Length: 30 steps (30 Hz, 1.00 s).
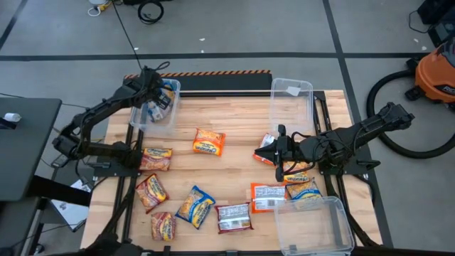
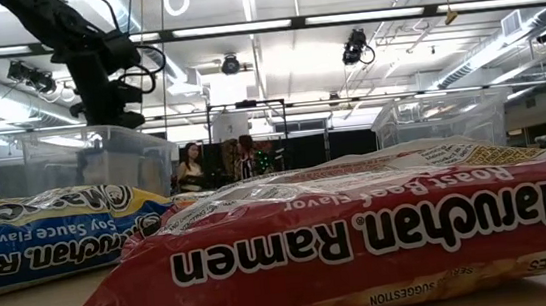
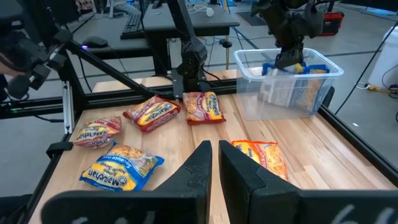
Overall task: Sort Maruchan noodles
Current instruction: Put the blue noodle pack into the top left transparent bin
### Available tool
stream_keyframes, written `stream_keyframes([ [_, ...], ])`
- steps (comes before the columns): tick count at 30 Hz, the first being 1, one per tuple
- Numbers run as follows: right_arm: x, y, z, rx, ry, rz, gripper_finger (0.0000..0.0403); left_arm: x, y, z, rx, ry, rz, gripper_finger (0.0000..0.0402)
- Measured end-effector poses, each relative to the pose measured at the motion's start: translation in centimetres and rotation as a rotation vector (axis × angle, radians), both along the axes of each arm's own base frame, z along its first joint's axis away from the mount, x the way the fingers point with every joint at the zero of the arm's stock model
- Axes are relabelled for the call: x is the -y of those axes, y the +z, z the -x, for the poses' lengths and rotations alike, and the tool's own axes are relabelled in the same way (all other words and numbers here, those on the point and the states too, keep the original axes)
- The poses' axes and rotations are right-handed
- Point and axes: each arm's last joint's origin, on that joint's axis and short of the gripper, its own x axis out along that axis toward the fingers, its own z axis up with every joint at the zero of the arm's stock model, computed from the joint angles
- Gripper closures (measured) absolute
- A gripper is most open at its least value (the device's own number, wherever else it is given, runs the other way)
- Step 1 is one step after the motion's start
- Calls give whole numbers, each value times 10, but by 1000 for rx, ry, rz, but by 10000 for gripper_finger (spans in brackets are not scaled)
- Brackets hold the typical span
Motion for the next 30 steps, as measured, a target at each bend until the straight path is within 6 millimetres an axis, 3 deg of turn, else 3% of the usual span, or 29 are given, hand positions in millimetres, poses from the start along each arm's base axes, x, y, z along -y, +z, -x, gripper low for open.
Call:
stream_keyframes([
  [11, 0, 0, 0, 0, 0, 0, 367, 17, 13, -6, 100, -178, 284, 354],
  [23, 3, 1, -1, 8, -16, -3, 367, 40, 11, -17, 111, -263, 462, 222],
  [30, 3, 1, -1, 8, -16, -3, 367, 51, 10, -26, 70, -328, 484, 207],
])
